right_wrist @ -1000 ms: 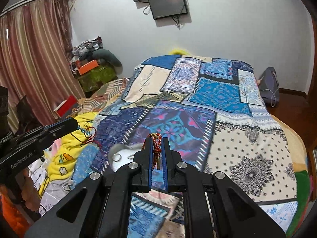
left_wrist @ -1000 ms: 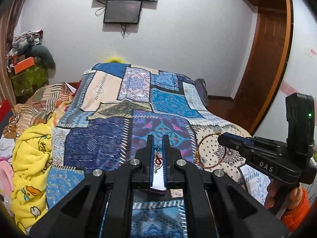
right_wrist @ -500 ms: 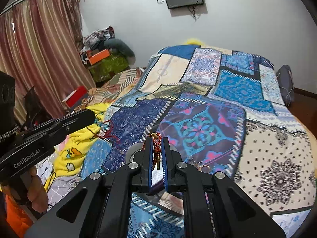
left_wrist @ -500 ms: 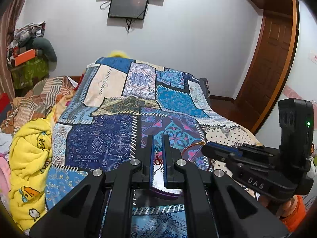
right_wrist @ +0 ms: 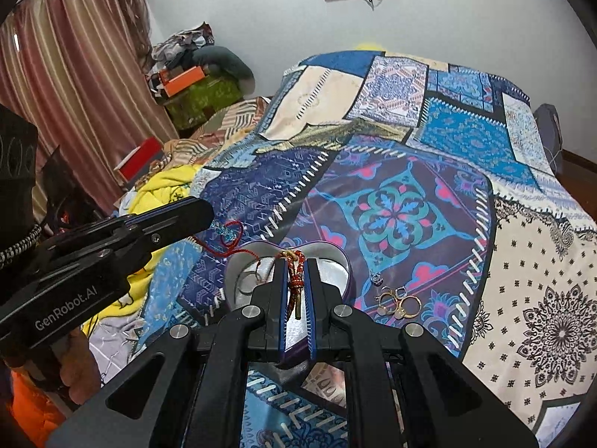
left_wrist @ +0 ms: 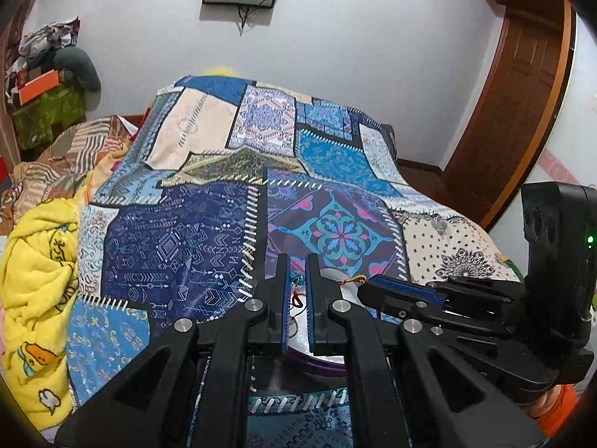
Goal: Organize jewelry
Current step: 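Carry both bracelets over the heart tin and open both tools to drop them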
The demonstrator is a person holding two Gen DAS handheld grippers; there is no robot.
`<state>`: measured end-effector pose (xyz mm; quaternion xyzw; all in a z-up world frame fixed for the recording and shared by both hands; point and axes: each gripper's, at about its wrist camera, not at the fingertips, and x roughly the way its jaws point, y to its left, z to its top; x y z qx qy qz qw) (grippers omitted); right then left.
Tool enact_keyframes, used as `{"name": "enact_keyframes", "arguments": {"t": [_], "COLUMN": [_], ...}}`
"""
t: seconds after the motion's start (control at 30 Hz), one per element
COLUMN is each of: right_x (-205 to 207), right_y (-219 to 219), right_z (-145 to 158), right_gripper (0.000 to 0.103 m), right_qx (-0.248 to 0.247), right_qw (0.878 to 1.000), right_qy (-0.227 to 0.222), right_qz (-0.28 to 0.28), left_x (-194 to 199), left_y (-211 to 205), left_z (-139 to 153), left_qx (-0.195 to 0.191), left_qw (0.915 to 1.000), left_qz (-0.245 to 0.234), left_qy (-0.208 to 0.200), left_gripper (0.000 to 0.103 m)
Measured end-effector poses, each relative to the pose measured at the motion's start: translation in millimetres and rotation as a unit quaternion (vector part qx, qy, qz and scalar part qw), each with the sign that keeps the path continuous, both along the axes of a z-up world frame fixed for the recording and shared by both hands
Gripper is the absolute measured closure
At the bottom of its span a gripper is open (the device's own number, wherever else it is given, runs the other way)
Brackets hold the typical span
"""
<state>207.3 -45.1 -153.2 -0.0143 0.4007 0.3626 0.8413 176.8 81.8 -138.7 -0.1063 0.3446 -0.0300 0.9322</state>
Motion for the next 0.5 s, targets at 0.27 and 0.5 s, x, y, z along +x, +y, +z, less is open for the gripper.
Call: {"name": "enact_keyframes", "arguments": {"t": [0.27,0.5], "right_x": [6.7,9.5], "right_y": [4.7,7.9], "right_z": [-10.6,-14.6], "right_gripper": [0.096,0.095], "right_qx": [-0.017,-0.029], "right_qw": [1.0,1.0], "right_qy": [0.006,0.009], "right_qz": [0.0,0.005], "left_x": [9.4,14.2], "left_y": [-4.9,-7.3], "left_z": [-20.1,-32.1], "left_qx": [0.011,0.006], "left_qw": [0.9994,0.9987], "left_qz": [-0.018,-0.024], "left_qy": [0.027,0.044], "left_gripper": [0.098,0.098]}}
